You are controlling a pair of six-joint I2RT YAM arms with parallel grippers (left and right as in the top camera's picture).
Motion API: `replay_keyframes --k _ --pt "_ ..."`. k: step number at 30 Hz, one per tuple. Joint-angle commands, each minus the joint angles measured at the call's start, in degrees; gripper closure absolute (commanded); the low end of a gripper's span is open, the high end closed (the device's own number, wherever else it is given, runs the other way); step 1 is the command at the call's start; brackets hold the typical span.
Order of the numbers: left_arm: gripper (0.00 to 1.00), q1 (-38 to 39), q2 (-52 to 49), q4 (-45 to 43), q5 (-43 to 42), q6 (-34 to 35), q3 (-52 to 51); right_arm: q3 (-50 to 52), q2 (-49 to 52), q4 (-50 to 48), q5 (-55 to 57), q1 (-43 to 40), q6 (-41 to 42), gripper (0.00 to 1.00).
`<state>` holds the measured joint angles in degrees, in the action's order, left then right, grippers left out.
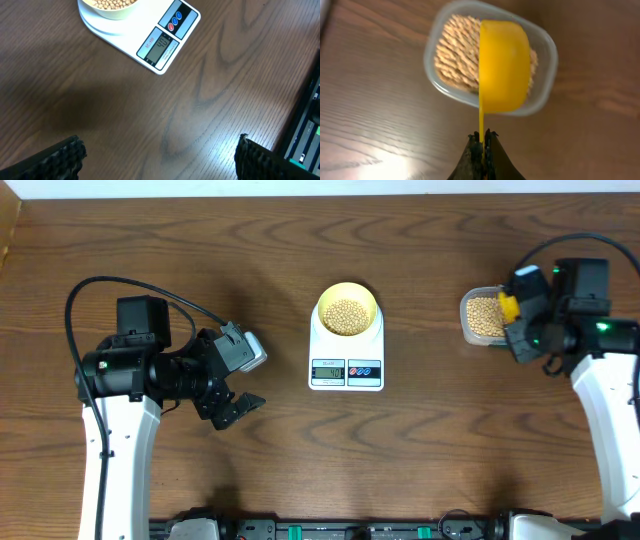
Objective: Scoop item into bowl and weigh 50g on scale
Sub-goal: 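Lower the scoop into the chickpea tub with the right gripper again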
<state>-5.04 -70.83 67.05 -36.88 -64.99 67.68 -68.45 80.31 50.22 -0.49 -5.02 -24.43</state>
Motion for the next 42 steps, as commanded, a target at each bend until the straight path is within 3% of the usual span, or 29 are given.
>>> replay_keyframes --k 1,22,30,42 --pt "0.02 0.13 0.20 0.13 0.28 -0.96 -0.50 0.00 1.68 0.98 -2.47 -2.69 0.83 0.99" --pt "0.02 0.13 0.20 0.13 0.31 -0.96 -0.50 0.00 11.69 -2.25 -5.81 -4.15 0.92 0.99" --pt "0.02 0.13 0.20 0.13 0.28 -0.96 -0.50 0.00 11.69 -6.36 2.56 -4.17 4.48 0.99" --pt "0.02 0.13 0.20 0.13 0.28 -0.96 -0.50 0.72 13.16 -6.05 3.15 -4.15 4.72 0.99"
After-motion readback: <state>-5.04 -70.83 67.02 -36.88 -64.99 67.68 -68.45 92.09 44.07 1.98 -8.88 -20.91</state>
